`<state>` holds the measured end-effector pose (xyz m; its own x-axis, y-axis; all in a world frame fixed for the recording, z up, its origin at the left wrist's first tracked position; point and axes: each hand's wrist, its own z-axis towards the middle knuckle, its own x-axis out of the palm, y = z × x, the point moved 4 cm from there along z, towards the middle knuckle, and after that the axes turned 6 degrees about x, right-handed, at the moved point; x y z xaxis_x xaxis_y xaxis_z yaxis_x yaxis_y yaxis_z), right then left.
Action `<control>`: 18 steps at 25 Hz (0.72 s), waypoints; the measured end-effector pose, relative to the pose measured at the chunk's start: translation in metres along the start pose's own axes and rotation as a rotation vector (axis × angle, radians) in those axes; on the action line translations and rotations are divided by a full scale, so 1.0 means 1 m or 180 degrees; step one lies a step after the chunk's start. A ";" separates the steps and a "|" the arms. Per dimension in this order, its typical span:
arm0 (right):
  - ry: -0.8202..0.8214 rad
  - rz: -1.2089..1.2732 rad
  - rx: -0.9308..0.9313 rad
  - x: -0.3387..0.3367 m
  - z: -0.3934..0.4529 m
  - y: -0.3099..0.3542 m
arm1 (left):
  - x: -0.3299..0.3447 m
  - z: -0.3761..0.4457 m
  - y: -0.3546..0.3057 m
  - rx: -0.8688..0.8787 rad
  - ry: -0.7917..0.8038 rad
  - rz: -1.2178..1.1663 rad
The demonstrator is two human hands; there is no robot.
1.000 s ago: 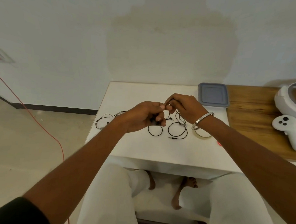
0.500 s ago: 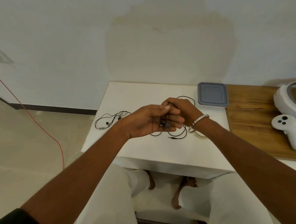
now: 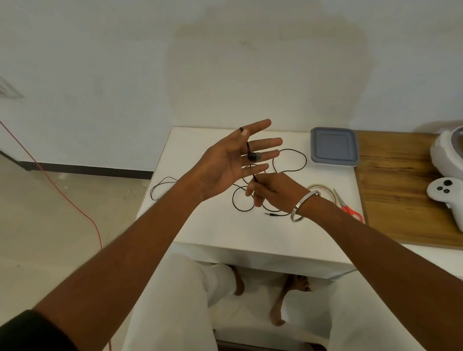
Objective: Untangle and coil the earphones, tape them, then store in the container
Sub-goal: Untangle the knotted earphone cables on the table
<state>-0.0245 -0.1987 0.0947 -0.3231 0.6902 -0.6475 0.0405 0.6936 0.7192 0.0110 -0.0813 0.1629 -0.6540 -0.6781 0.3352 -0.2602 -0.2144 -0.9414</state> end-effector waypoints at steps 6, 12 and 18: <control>0.0254 -0.0175 0.0003 0.006 -0.002 -0.003 | -0.025 0.003 0.004 -0.0130 -0.0249 0.1388; 0.0196 0.0060 -0.0005 -0.003 -0.006 -0.002 | -0.046 -0.004 0.022 -0.0334 0.0022 0.2704; -0.0217 0.0163 -0.0115 -0.019 -0.003 -0.004 | -0.048 -0.011 0.044 -0.0890 0.0386 0.3228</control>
<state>-0.0211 -0.2151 0.1045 -0.2563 0.7379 -0.6243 0.0208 0.6499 0.7597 0.0233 -0.0500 0.1056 -0.7193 -0.3712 -0.5872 0.3033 0.5927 -0.7461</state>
